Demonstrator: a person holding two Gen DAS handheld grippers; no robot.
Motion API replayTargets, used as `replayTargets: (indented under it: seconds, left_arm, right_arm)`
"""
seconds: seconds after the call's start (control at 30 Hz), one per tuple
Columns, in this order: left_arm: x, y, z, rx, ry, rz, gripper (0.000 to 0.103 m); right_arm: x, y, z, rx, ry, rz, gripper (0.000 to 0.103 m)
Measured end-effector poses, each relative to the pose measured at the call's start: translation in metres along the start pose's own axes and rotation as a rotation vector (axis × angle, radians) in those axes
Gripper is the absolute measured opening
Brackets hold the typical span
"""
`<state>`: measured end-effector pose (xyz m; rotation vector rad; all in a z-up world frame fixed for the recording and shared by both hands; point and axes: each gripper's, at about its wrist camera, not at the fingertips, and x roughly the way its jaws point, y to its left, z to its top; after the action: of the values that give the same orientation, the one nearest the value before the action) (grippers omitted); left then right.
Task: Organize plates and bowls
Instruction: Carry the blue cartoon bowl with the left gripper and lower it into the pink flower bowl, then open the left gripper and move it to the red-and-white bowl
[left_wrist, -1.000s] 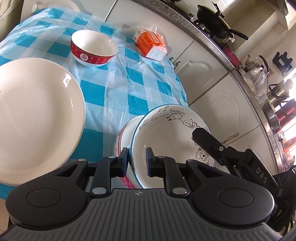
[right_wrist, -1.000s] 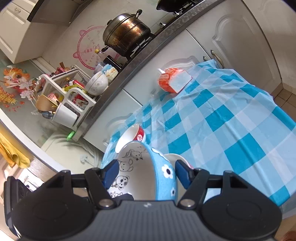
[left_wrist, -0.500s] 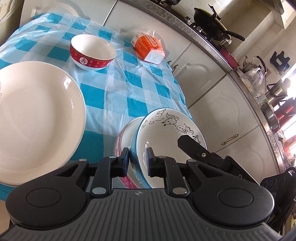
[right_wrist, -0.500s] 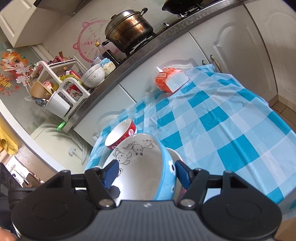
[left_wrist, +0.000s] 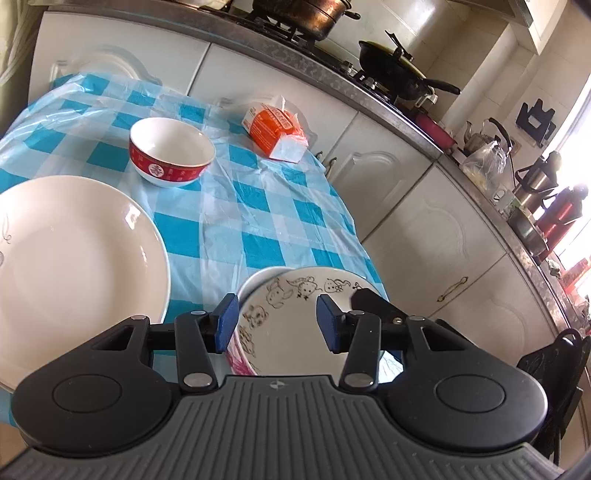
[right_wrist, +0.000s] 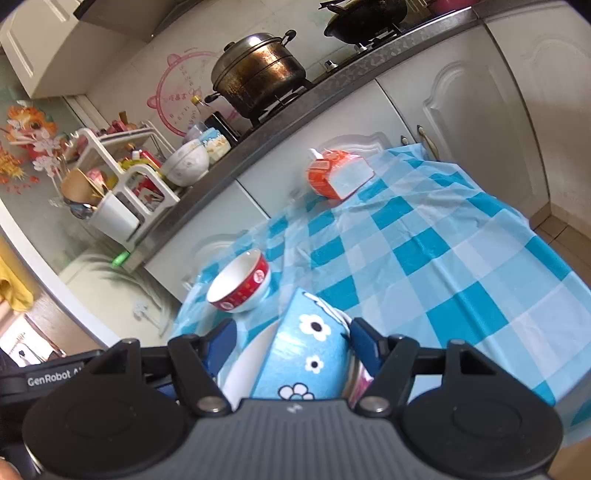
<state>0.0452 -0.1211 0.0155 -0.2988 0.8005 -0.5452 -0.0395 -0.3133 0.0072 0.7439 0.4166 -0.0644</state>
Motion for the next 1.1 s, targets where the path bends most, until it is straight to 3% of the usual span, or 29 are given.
replayTargets:
  seconds: [0.1, 0.2, 0.37, 0.47, 0.83, 0.97, 1.1]
  left_arm:
    - [-0.003, 0.003, 0.0, -0.009, -0.014, 0.017, 0.054]
    - [-0.009, 0.004, -0.001, -0.007, -0.036, 0.04, 0.058]
    - [-0.02, 0.01, -0.004, -0.025, -0.054, 0.057, 0.062]
    - [-0.025, 0.013, -0.006, -0.028, -0.059, 0.073, 0.063]
    - [-0.045, 0.018, -0.01, -0.045, -0.104, 0.153, 0.068]
    - [-0.048, 0.016, -0.004, -0.056, -0.138, 0.171, 0.075]
    - [-0.04, 0.02, 0.008, -0.079, -0.176, 0.168, 0.084]
  right_arm:
    - [-0.002, -0.002, 0.001, 0.01, -0.013, -0.002, 0.071]
    - [-0.006, -0.002, 0.001, 0.006, -0.029, -0.015, 0.08]
    - [-0.005, -0.005, -0.002, -0.063, -0.037, -0.103, 0.08]
    - [-0.003, -0.013, -0.006, -0.065, -0.047, -0.112, 0.087]
    - [0.002, -0.03, -0.012, -0.055, -0.012, -0.148, 0.086]
    - [-0.006, -0.031, -0.008, -0.05, -0.027, -0.141, 0.086]
    - [-0.019, -0.032, -0.001, -0.033, -0.067, -0.13, 0.094]
